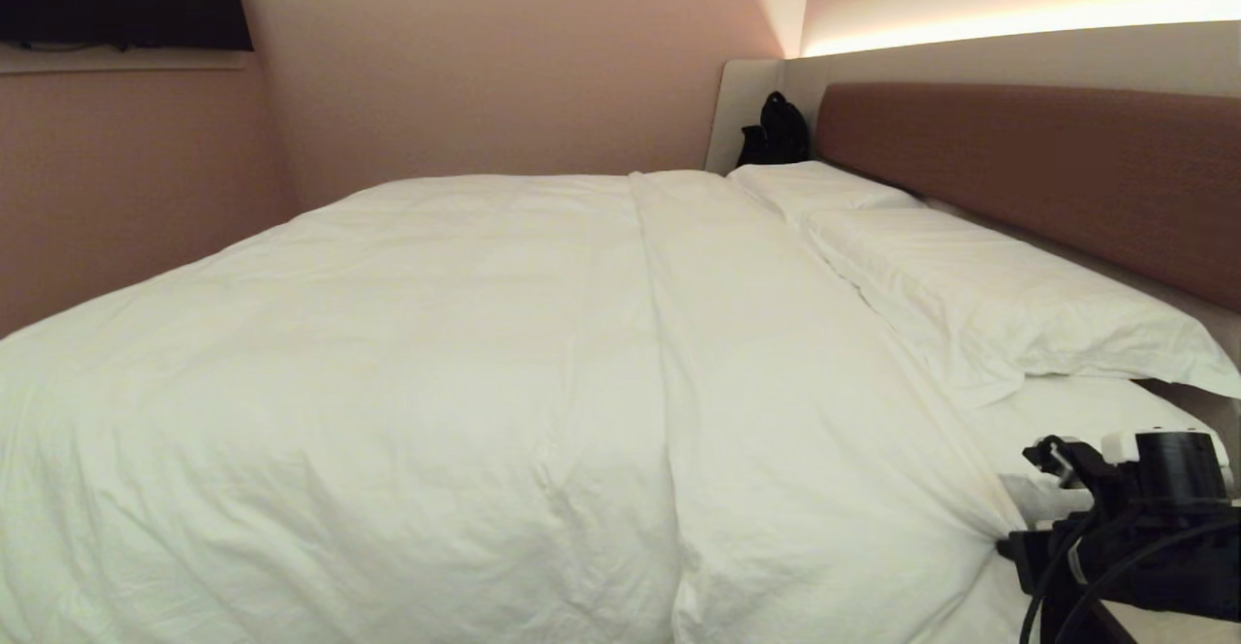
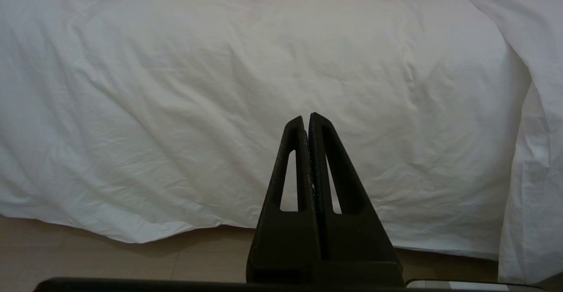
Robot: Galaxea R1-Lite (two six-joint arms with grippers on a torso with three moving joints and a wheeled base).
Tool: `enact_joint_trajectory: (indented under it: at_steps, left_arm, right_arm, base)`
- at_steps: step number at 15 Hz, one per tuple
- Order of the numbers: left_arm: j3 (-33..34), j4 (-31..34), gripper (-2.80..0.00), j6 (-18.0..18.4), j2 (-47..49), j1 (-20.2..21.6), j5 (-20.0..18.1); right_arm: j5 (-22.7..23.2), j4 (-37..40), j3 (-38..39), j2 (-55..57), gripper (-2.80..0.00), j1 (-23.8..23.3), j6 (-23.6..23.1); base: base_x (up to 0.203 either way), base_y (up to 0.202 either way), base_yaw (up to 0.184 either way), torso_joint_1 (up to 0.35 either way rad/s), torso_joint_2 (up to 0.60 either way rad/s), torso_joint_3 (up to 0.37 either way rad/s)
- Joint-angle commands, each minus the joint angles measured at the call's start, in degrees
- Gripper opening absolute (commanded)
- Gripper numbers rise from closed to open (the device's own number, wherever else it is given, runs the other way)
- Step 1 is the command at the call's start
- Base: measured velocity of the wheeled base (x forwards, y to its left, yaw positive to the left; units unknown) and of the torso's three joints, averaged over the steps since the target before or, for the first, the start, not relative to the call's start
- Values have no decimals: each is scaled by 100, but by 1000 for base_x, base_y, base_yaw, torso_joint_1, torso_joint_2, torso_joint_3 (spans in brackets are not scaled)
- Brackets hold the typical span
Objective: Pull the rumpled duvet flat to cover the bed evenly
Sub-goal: Flatten the corners of the folded blanket
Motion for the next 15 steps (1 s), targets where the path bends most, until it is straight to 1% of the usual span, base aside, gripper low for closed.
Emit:
enact_joint_trajectory:
  at_steps: [1,2,7,14,15]
  left_arm:
    - [-1,4,-280,8,6,2,0]
    - [-1,4,-280,23,6,2,0]
    - [-1,4,-280,61,6,2,-9]
    - [8,4,-280,79,6,2,-9]
    - [8,4,-280,79,6,2,-9]
  right_arm:
    - [0,119,66,-11,-280,-119,-115]
    - [5,119,87,-8,-280,-186,-174]
    - [14,110,201,26,-280,-232,-198]
    - [15,110,194,103,-280,-232,-229]
    - [33,110,239,103,-280,-232,-339]
  base:
    - [0,0,0,0,0,0]
    - [0,0,0,0,0,0]
    - [0,0,0,0,0,0]
    - [0,0,0,0,0,0]
    - [0,0,0,0,0,0]
